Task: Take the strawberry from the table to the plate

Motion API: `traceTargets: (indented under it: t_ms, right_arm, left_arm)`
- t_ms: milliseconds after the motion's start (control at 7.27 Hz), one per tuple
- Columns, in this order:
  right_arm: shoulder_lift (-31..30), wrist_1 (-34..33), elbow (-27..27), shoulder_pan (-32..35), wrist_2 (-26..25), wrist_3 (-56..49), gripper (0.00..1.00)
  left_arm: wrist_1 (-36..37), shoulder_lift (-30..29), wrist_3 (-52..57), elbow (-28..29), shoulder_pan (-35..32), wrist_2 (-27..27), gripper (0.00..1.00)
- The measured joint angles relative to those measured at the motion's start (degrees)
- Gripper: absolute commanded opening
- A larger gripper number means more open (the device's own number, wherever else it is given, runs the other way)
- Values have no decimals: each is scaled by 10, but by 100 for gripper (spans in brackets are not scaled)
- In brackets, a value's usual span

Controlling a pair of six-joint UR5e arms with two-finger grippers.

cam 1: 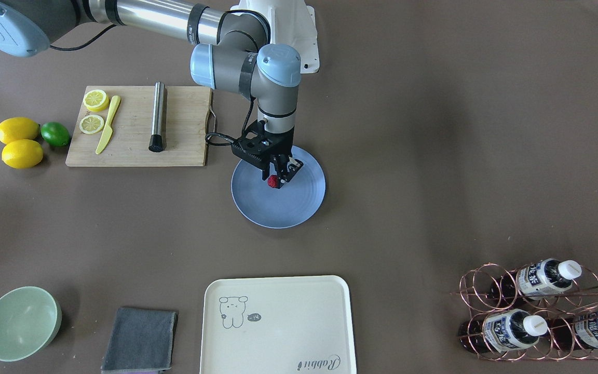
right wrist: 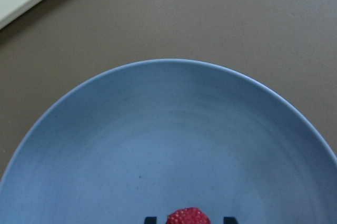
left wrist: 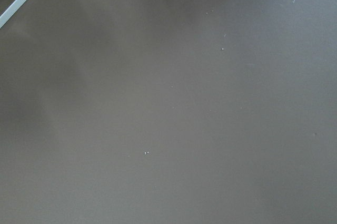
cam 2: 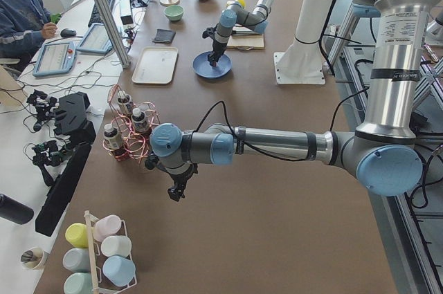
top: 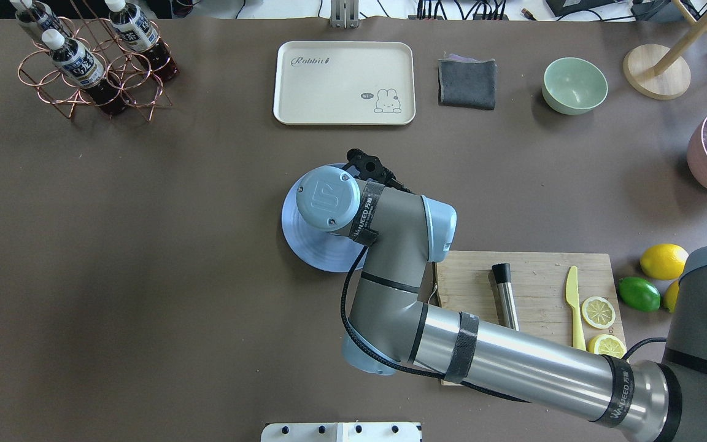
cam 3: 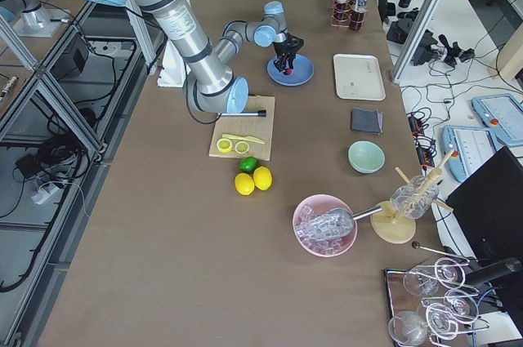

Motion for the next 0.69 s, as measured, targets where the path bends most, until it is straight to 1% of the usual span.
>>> traceTargets:
  t_ms: [275, 412, 550, 688]
  right_arm:
    - [0, 0, 3, 10, -1, -18, 100]
    - [-2, 0, 6, 23, 6, -32, 100]
    - [-12, 0, 14, 44, 27, -56, 100]
    - [-38, -2, 36, 74, 63, -96, 100]
  left_arm:
    - [-1, 0, 0, 0, 0, 0, 98]
    - [-1, 0, 0, 0, 1, 0, 98]
    - [-1, 0, 0, 1, 1, 1, 98]
    - [-1, 0, 0, 3, 1, 2, 98]
